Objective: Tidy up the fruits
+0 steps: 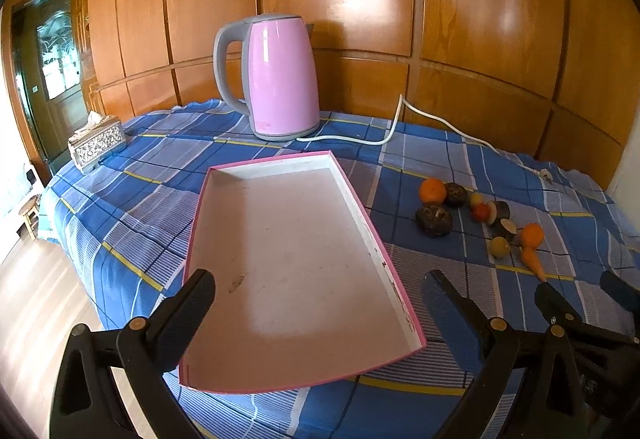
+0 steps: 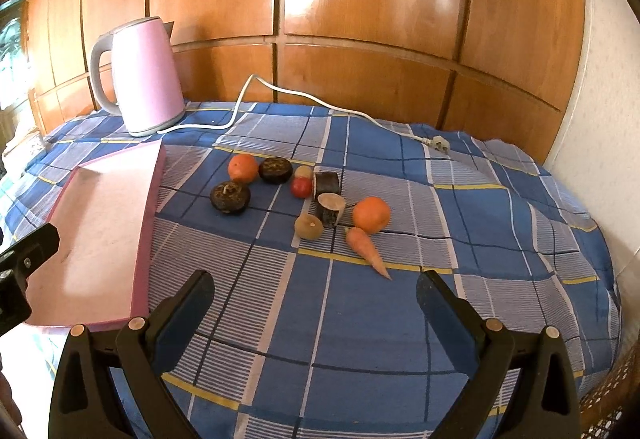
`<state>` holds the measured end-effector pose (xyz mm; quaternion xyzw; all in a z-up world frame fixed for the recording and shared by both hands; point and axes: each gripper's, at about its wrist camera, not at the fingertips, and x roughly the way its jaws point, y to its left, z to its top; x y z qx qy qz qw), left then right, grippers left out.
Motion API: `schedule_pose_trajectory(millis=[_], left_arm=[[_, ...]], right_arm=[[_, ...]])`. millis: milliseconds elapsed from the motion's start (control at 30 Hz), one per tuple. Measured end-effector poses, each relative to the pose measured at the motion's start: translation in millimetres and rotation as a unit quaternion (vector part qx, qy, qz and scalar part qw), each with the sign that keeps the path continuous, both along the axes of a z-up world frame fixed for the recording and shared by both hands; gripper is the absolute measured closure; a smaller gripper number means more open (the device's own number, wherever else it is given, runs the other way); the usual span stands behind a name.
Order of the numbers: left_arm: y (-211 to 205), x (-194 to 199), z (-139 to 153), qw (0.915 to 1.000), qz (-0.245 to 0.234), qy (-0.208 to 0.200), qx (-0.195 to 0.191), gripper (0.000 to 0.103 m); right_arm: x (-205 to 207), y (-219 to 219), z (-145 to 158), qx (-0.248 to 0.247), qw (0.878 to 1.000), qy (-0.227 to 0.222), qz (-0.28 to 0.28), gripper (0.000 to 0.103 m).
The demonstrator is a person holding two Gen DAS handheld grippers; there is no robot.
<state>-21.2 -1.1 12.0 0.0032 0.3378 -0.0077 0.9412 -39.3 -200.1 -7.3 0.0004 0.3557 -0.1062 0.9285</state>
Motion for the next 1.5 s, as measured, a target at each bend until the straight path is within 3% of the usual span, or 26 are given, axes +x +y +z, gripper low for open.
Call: schedule_pose_trajectory(millis=[667, 1133, 1267, 1400, 1500], left_arm=[[-12.1, 22.0, -15.4, 0.9995, -0.009, 0.028, 0.005, 0.000], [-41.4, 32.4, -27.8, 0.9962, -0.058, 0.065, 0.006, 0.000], [-47.8, 34.2, -30.7, 0.9911, -0.093, 0.092, -0.028, 0.000], [-46.8, 46.3, -35.4, 0.9732, -0.131, 0.152, -0.113, 0.000], [-54.4, 52.7, -33.9, 0.9748, -0.131, 0.155, -0.093, 0.000]], right_arm=[[11.9, -7.3, -13.2, 0.001, 1.000, 0.009, 0.000, 0.000], [17.1, -36.4, -22.8, 0.014, 0.999, 0.018, -0.025, 0.000], [16.5, -43.6, -26.3, 0.020, 0.999, 0.023, -0.029, 0.000], [14.0, -52.1, -29.1, 0.023, 0.999, 0.028, -0.032, 0.000], [10.8, -60.7, -32.2, 0.029, 0.998, 0.032, -0.039, 0.000]])
